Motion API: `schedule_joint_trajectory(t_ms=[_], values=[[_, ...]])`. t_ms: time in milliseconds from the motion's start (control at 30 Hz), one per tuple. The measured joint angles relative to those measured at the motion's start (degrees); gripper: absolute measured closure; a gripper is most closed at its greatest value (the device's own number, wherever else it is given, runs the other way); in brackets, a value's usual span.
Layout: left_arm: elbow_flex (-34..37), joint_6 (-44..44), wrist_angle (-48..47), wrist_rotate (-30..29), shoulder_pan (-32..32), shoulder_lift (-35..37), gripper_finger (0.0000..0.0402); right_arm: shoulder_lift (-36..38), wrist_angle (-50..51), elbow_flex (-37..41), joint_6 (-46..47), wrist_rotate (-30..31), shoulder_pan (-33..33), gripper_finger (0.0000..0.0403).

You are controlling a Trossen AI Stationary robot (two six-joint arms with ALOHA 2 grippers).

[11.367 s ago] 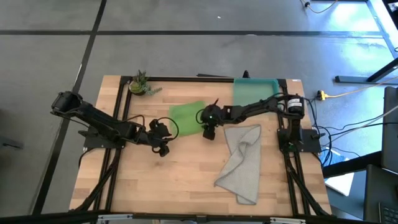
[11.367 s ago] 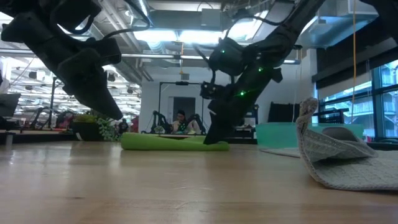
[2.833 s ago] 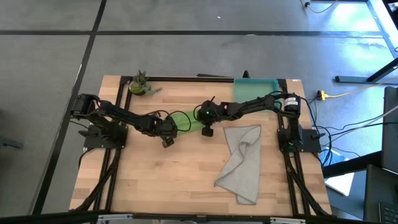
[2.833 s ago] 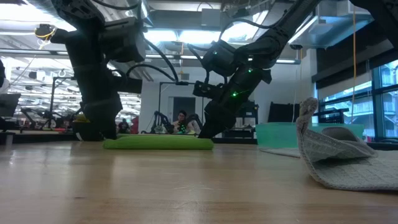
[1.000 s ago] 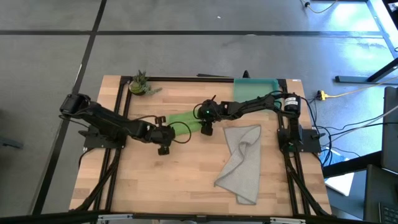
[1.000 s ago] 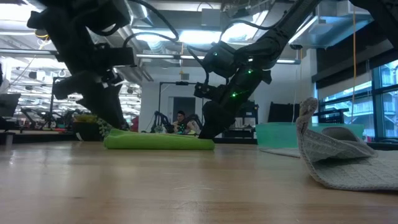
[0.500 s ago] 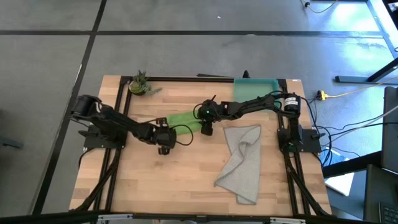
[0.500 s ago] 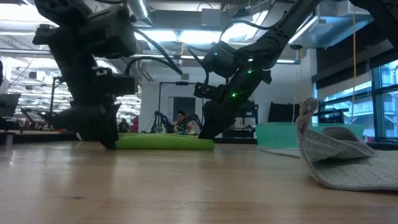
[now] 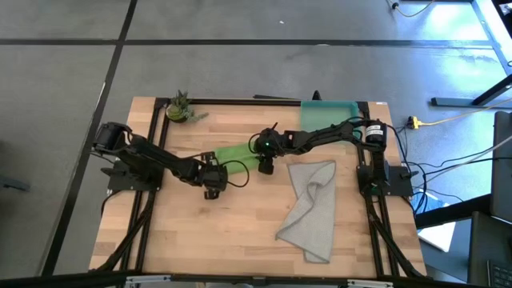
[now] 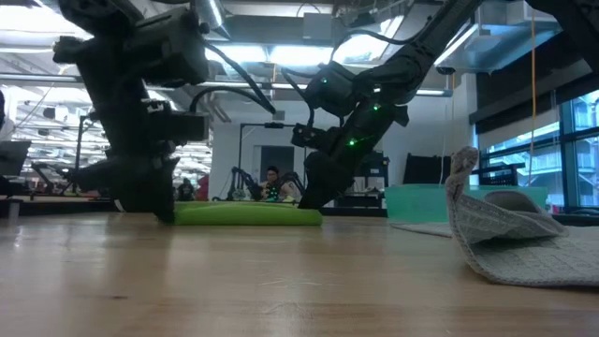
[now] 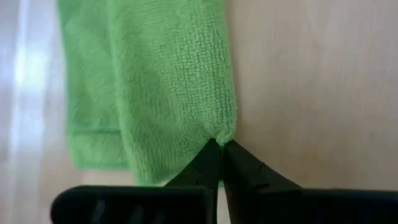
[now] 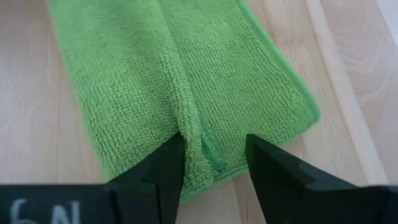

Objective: Roll microfiber towels into tight, uniform cylinder then place into a basket
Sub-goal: Roll the green microfiber cloth

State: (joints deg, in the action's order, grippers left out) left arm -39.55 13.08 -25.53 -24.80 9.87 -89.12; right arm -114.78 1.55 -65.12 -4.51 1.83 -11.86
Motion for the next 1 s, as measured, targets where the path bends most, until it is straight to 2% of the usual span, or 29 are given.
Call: schedule_joint_trajectory(t_ms=[167,433,567,733,833,1000], values=[[-3.5,-1.2,-4.1,3.0,-2.0,2.4,0.0399,0.0,0.0,0.0,0.0,0.0,0.0,0.0231],[-9.1,-3.2,-8.4,12.2,-8.5,2.6,0.0400,0.0,0.0,0.0,-0.2,0.0,0.0,0.0231],[-10.4,-3.1,-9.3,14.5,-12.2,2.6,0.0401,0.0,0.0,0.0,-0.2,0.0,0.0,0.0231],[-10.8,0.9,-9.9,17.6,-17.5,2.7,0.0401,0.0,0.1,0.0,-0.2,0.0,0.0,0.0231],[-10.8,3.2,-10.6,21.8,-20.6,2.7,0.0401,0.0,0.1,0.0,-0.4,0.0,0.0,0.0231],[-10.9,3.1,-11.6,34.4,-23.3,2.5,0.0401,0.0,0.1,0.0,-0.5,0.0,0.0,0.0231]])
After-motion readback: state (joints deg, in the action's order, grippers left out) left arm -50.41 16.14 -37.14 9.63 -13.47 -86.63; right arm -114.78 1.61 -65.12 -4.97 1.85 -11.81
